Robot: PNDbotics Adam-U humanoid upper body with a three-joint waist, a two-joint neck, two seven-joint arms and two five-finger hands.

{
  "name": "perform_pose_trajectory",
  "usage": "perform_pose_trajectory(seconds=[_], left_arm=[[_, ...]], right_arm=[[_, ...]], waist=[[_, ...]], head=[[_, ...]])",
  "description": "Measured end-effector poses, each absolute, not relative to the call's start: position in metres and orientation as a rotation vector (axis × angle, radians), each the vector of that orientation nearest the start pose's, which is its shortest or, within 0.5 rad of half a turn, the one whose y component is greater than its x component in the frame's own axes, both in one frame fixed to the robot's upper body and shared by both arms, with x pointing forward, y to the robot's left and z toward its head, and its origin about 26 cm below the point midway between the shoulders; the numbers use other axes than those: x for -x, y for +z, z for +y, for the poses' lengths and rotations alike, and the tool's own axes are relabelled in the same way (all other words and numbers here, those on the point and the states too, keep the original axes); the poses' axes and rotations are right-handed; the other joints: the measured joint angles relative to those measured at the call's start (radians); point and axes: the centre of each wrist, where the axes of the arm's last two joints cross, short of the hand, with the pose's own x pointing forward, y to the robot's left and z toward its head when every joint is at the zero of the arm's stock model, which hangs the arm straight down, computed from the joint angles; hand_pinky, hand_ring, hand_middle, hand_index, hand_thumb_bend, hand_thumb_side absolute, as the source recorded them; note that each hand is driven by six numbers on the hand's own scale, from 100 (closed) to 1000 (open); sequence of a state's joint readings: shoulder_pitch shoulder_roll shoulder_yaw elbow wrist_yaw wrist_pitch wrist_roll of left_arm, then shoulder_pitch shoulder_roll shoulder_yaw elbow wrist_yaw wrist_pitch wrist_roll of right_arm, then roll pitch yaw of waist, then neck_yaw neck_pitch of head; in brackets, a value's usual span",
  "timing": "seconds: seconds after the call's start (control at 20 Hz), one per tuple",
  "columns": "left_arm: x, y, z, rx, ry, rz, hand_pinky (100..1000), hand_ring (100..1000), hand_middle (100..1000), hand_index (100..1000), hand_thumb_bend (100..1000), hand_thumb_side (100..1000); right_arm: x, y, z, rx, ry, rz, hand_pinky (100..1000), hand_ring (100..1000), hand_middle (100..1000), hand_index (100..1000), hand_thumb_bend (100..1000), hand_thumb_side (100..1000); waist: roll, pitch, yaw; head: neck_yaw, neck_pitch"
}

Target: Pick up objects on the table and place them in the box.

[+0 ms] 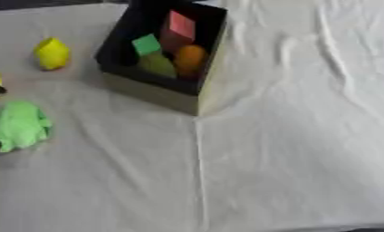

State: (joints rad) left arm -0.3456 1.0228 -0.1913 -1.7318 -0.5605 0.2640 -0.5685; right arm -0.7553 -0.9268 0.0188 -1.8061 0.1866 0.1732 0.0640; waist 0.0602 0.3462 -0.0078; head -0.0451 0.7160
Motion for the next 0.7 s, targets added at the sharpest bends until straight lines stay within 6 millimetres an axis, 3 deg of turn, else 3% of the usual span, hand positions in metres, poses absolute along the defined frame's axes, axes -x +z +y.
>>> perform_pose_trajectory(seconds=[0.55,0.7], left_arm=[[-0.332,0.216,0.362,-0.869,-1.539,-0.879,889,881,840,924,403,118],[-0.332,0.215,0.362,-0.862,-1.563,-0.848,851,814,747,854,308,133]], right_arm=[[-0.316,0.38,-0.318,1.007,0.819,-2.193,867,865,594,708,100,293],[-0.317,0.379,-0.319,1.002,0.809,-2.19,866,863,592,706,100,302]], waist=[[0.013,0.0,-0.012],[0.015,0.0,-0.014]], head=[[0.009,-0.004],[0.013,-0.004]])
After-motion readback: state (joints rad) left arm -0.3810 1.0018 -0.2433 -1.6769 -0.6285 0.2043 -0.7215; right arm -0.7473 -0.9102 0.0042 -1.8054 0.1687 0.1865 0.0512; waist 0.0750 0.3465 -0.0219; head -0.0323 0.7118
